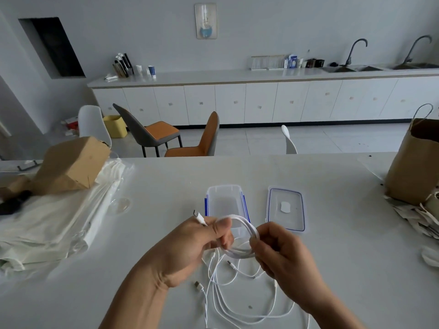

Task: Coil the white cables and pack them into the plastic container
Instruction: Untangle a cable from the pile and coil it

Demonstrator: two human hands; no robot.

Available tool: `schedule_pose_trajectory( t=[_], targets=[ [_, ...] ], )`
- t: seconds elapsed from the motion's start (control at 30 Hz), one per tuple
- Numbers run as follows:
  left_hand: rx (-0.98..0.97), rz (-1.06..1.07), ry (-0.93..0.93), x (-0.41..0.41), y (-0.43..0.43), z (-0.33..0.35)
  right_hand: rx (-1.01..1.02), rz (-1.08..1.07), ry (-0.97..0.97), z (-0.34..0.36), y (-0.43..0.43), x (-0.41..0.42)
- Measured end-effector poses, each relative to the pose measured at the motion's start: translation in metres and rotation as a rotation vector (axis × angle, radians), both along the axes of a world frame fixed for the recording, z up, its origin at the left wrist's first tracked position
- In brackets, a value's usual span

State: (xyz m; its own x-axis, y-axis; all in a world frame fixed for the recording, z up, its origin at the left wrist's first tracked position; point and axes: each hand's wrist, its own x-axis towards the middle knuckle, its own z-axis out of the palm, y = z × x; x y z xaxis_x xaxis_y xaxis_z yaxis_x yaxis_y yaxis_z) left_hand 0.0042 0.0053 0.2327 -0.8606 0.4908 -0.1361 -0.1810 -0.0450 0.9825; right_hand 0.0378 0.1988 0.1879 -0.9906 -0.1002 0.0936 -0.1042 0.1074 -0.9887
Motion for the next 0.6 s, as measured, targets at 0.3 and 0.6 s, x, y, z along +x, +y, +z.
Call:
schedule_pose_trajectory(
  t=[0.3, 0.6],
  targets=[
    [0.087, 0.529, -0.109, 0.024, 0.037, -0.021, -0.025, -0.164, -0.110, 0.000, -0.005, -0.002],
    [0.052, 0.515, -0.008, 0.030, 0.040, -0.017, -0.342, 0.083, -0.297, 0.009, 0.013, 0.005]
  ],
)
